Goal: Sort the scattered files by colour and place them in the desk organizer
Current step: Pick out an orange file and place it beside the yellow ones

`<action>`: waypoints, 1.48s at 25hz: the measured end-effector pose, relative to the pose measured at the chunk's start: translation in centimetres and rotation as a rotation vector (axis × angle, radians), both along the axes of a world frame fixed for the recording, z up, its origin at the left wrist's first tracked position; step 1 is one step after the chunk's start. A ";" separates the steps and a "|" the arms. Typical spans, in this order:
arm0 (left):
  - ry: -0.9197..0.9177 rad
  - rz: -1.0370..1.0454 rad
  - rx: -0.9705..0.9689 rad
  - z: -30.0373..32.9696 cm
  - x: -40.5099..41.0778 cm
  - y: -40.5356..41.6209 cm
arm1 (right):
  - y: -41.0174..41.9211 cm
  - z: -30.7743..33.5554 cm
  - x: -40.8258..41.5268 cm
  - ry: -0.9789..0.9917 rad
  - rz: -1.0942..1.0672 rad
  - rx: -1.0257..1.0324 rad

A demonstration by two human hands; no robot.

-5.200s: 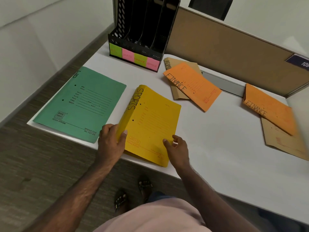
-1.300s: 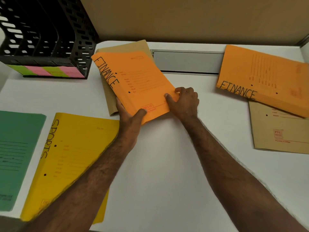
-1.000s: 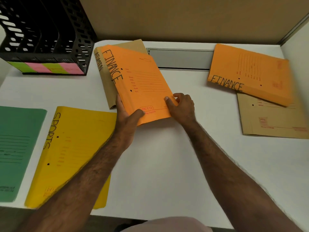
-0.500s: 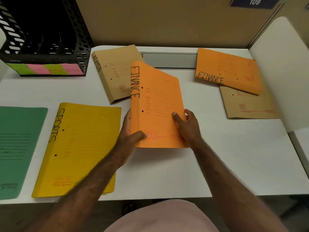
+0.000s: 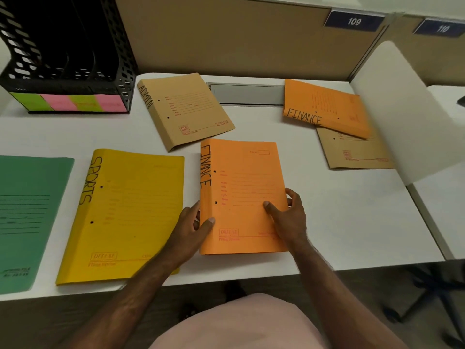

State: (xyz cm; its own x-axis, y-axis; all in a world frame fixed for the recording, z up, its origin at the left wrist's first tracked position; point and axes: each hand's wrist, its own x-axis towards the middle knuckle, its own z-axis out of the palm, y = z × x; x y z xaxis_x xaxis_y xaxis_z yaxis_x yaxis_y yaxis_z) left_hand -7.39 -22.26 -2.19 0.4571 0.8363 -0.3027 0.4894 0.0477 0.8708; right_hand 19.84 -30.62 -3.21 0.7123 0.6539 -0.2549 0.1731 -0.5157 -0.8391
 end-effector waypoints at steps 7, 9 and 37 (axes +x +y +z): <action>0.100 -0.049 0.063 -1.4 -1.1 -1.3 | -2.5 -0.5 -1.6 -0.056 0.023 -0.053; 0.121 -0.053 0.080 -1.6 -1.2 -1.3 | -2.7 -0.5 -1.9 -0.104 0.047 -0.090; 0.158 0.032 0.219 -1.9 -2.9 -4.2 | -7.9 1.1 -3.9 -0.305 0.124 -0.147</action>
